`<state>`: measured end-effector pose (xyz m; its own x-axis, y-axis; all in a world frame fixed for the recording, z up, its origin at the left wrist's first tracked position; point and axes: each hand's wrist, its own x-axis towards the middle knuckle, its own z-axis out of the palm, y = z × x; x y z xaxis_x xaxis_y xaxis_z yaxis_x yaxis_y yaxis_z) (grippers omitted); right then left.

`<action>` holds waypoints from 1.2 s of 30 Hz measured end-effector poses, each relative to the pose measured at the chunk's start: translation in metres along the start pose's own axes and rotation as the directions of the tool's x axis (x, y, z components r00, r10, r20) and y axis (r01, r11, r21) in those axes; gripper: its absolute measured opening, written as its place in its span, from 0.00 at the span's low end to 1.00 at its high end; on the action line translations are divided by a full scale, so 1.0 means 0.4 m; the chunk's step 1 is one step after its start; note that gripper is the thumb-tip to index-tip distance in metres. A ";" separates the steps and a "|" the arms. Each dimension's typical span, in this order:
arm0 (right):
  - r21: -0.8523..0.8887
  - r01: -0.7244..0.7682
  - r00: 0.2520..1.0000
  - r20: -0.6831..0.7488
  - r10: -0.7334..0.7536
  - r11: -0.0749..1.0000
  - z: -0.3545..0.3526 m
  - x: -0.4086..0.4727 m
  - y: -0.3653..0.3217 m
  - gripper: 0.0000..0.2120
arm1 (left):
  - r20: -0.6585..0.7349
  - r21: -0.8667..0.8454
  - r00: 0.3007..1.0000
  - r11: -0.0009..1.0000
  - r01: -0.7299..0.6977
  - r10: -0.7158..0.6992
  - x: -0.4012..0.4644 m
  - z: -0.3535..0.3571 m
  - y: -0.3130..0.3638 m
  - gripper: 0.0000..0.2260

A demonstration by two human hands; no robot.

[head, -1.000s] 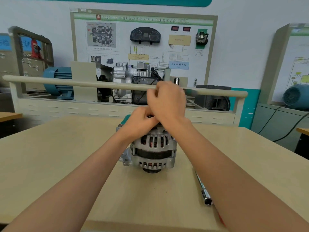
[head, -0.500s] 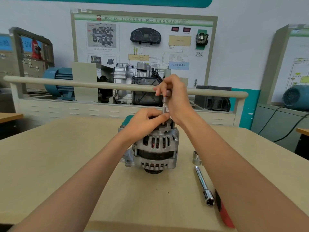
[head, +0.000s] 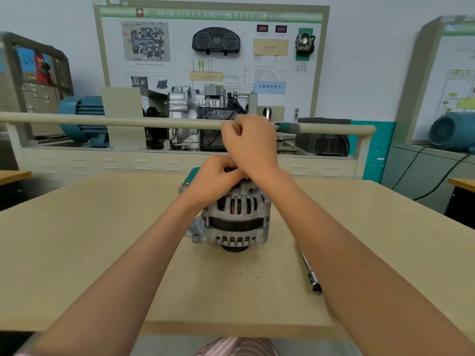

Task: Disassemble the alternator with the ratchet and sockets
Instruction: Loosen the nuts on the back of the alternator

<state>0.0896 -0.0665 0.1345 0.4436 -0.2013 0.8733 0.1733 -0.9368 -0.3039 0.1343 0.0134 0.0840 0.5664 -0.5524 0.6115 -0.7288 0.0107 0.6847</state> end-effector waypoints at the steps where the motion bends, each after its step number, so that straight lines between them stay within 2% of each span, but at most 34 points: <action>1: 0.245 -0.063 0.998 0.035 0.056 0.968 -0.008 0.004 0.007 0.20 | 0.028 0.010 1.000 1.000 -0.005 0.004 0.000 0.000 0.004 0.13; 3: 0.621 -0.237 0.971 0.160 0.175 0.747 -0.023 0.013 0.017 0.23 | 0.065 0.044 0.998 0.999 -0.025 0.022 0.002 -0.001 0.007 0.14; 5: 0.780 -0.355 0.935 0.288 0.208 0.515 -0.029 0.019 0.026 0.24 | 0.070 0.049 0.997 0.998 -0.026 0.023 0.003 -0.001 0.003 0.18; 6: 0.796 -0.374 0.927 0.312 0.207 0.476 -0.029 0.021 0.026 0.24 | 0.068 0.052 0.997 0.998 -0.026 0.023 0.003 -0.002 0.003 0.19; 7: 0.776 -0.365 0.931 0.302 0.205 0.515 -0.028 0.020 0.022 0.24 | 0.065 0.052 0.998 0.998 -0.025 0.021 0.003 -0.003 0.002 0.19; 9: 0.563 -0.231 0.970 0.193 0.146 0.794 -0.020 0.007 0.013 0.18 | 0.056 0.032 0.998 0.999 -0.016 0.014 0.004 -0.005 -0.003 0.16; 10: 0.351 -0.118 0.989 0.122 0.080 0.929 -0.013 -0.005 0.013 0.14 | 0.047 0.017 0.999 1.000 -0.016 0.015 0.003 -0.006 -0.006 0.14; 11: 0.081 -0.023 0.998 0.052 0.019 0.996 -0.005 -0.016 0.015 0.11 | 0.033 0.011 0.999 1.000 -0.015 0.015 0.004 -0.006 -0.008 0.12; 12: -0.180 0.021 1.000 0.002 -0.021 0.983 0.000 -0.027 0.015 0.09 | 0.020 0.011 1.000 1.000 -0.011 0.011 0.005 -0.006 -0.010 0.10; 13: -0.374 0.023 0.999 -0.025 -0.035 0.927 0.002 -0.034 0.013 0.11 | 0.010 0.020 1.000 1.000 -0.008 0.008 0.006 -0.006 -0.012 0.08; 14: -0.478 0.004 0.999 -0.036 -0.024 0.878 0.004 -0.036 0.009 0.13 | 0.001 0.033 1.000 0.999 -0.006 0.006 0.006 -0.005 -0.014 0.07; 16: -0.486 -0.022 0.999 -0.043 0.001 0.874 0.007 -0.031 0.002 0.15 | -0.011 0.049 1.000 0.999 0.011 -0.010 0.005 -0.004 -0.016 0.07; 18: -0.318 0.000 0.999 -0.045 -0.015 0.948 0.004 -0.021 0.001 0.10 | -0.004 0.033 1.000 0.999 0.023 -0.023 0.004 -0.006 -0.014 0.09; 20: 0.062 -0.033 0.999 0.007 0.033 0.997 -0.005 -0.004 0.009 0.15 | 0.023 0.024 1.000 1.000 0.016 -0.017 0.002 -0.005 -0.007 0.13; 21: 0.311 -0.093 0.995 0.069 0.076 0.946 -0.012 0.004 0.013 0.19 | 0.045 0.034 0.999 0.999 0.017 -0.019 0.003 -0.003 -0.004 0.12; 22: 0.529 -0.168 0.984 0.135 0.113 0.832 -0.019 0.009 0.012 0.21 | 0.061 0.053 0.998 0.998 0.020 -0.023 0.004 -0.002 0.000 0.11; 23: 0.674 -0.235 0.971 0.194 0.139 0.701 -0.024 0.013 0.013 0.22 | 0.065 0.072 0.998 0.997 0.017 -0.022 0.005 -0.002 0.003 0.13; 25: 0.798 -0.311 0.950 0.257 0.175 0.517 -0.023 0.018 0.014 0.23 | 0.061 0.097 0.998 0.995 -0.008 0.002 0.006 -0.002 0.003 0.16; 26: 0.804 -0.319 0.947 0.252 0.198 0.502 -0.021 0.016 0.011 0.23 | 0.061 0.098 0.998 0.995 -0.020 0.014 0.005 -0.002 0.003 0.15; 27: 0.780 -0.294 0.955 0.210 0.212 0.553 -0.018 0.011 0.006 0.21 | 0.062 0.093 0.998 0.995 -0.029 0.023 0.004 -0.002 0.003 0.14; 28: 0.707 -0.238 0.970 0.137 0.201 0.666 -0.013 0.003 0.004 0.19 | 0.054 0.081 0.998 0.996 -0.034 0.029 0.004 -0.002 0.002 0.13; 29: 0.552 -0.157 0.987 0.052 0.154 0.819 -0.008 -0.007 0.003 0.16 | 0.036 0.067 0.999 0.997 -0.039 0.037 0.002 -0.001 0.002 0.13; 30: 0.283 -0.078 0.996 -0.026 0.089 0.956 -0.001 -0.018 0.003 0.12 | 0.016 0.051 0.999 0.998 -0.036 0.036 0.000 0.000 0.002 0.12; 31: -0.044 -0.029 0.997 -0.074 0.025 0.999 0.007 -0.029 0.001 0.10 | -0.001 0.039 0.999 0.999 -0.033 0.033 0.000 0.001 0.000 0.08; 32: -0.313 -0.014 0.995 -0.096 -0.017 0.950 0.015 -0.038 -0.004 0.10 | -0.011 0.036 1.000 0.999 -0.028 0.028 0.002 0.001 -0.001 0.04; 33: -0.462 -0.022 0.995 -0.098 -0.026 0.886 0.021 -0.043 -0.012 0.12 | -0.023 0.041 0.999 0.999 -0.025 0.026 0.003 0.000 -0.003 0.05; 34: -0.508 -0.031 0.996 -0.092 -0.019 0.861 0.025 -0.043 -0.020 0.14 | -0.037 0.056 0.999 0.998 -0.024 0.026 0.003 -0.001 -0.007 0.08; 36: -0.379 -0.023 0.995 -0.096 -0.014 0.925 0.023 -0.031 -0.026 0.12 | -0.041 0.069 0.999 0.998 -0.008 0.010 0.003 0.000 -0.008 0.10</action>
<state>0.0902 -0.0516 0.1232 0.3542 -0.2145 0.9103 -0.1836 -0.9704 -0.1572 0.1371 0.0126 0.0825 0.5740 -0.5179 0.6343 -0.7579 -0.0426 0.6510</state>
